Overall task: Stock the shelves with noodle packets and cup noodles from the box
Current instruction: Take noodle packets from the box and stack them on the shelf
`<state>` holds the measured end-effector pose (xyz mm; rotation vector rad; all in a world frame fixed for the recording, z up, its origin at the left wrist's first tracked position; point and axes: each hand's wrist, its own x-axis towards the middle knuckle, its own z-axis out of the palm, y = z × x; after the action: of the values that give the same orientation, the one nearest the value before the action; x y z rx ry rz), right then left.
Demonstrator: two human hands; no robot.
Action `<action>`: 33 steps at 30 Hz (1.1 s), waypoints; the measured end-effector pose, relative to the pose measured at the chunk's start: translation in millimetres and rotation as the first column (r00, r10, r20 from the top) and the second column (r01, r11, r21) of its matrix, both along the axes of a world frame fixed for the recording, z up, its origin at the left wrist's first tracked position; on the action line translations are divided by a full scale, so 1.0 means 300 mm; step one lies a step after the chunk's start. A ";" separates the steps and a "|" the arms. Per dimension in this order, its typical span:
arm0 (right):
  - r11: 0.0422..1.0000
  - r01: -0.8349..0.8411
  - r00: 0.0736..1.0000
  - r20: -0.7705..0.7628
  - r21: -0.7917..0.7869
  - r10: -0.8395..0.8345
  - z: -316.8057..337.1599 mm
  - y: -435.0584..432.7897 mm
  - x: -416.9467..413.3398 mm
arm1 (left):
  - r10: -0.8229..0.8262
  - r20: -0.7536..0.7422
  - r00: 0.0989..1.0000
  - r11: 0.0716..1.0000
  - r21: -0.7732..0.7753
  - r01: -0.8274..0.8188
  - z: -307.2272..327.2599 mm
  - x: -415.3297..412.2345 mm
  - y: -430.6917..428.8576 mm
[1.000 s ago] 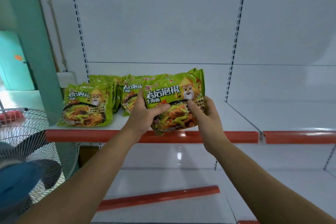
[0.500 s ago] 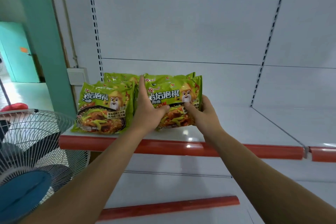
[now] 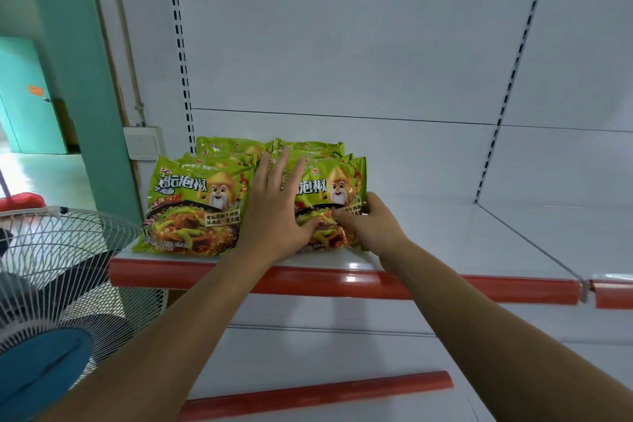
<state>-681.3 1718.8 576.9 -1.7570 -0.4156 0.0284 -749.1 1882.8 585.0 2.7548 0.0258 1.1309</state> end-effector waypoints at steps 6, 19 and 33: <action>0.999 -0.002 1.000 -0.029 -0.034 0.001 0.015 -0.011 -0.001 | 0.092 -0.137 0.986 0.985 0.158 -0.069 0.025 0.010 0.011; 0.980 0.139 0.989 0.062 -0.140 -0.131 0.075 -0.209 -0.043 | -0.103 0.127 0.987 0.995 0.007 0.103 0.029 -0.047 -0.091; 0.651 0.562 0.827 0.331 -0.511 -0.454 0.006 -0.715 -0.199 | -0.576 -0.322 0.751 0.779 -0.494 0.386 -0.071 -0.131 -0.692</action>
<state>-741.0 1504.2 578.7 -2.4656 0.0025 -0.4573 -788.3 1675.2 563.7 2.3638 -0.3579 0.2737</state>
